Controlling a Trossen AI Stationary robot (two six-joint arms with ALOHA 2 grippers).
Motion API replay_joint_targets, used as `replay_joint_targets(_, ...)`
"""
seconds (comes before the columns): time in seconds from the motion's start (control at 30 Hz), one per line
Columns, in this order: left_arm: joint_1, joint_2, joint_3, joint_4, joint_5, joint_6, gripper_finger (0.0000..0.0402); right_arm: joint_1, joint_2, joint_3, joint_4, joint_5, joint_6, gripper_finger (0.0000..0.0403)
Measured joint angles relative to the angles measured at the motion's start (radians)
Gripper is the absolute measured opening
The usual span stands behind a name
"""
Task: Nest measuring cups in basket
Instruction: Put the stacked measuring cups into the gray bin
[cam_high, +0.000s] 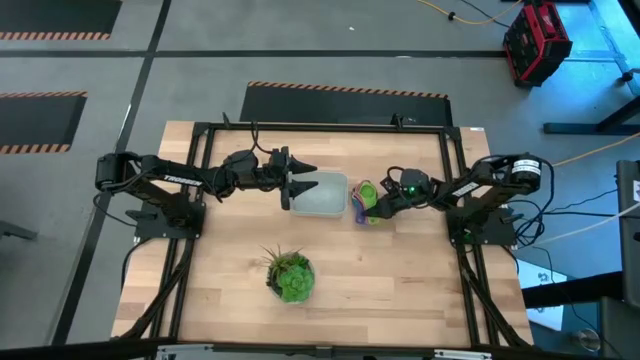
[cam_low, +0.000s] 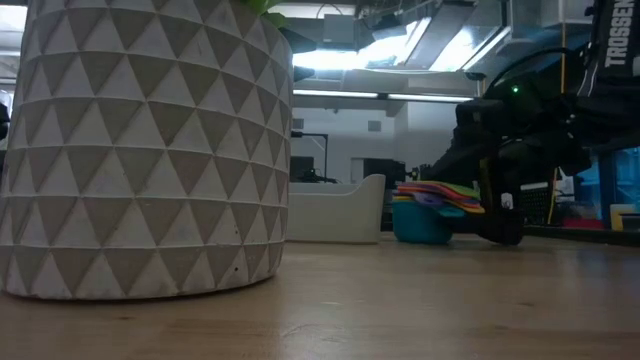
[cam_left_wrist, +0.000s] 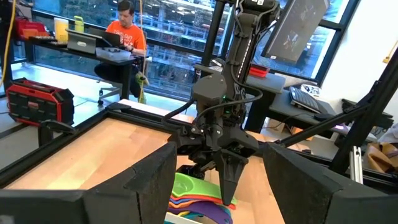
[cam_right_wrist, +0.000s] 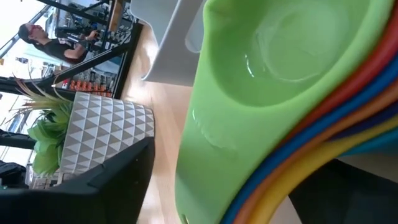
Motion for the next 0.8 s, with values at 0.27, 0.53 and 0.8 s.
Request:
replay_joint_targets(0.27,0.000,0.000,0.000,0.000,0.000,0.000,0.0234,0.000,0.001,-0.001,0.004,0.000,-0.026,0.0247)
replay_joint_targets(0.53,0.000,0.000,0.000,0.000,0.000,0.000,0.0234,0.000,0.003,-0.002,0.008,-0.001,-0.051,0.0176)
replay_joint_targets(0.8,0.000,0.000,0.000,0.000,0.000,0.000,0.0234,0.000,0.002,-0.002,0.010,0.000,-0.055,0.0146)
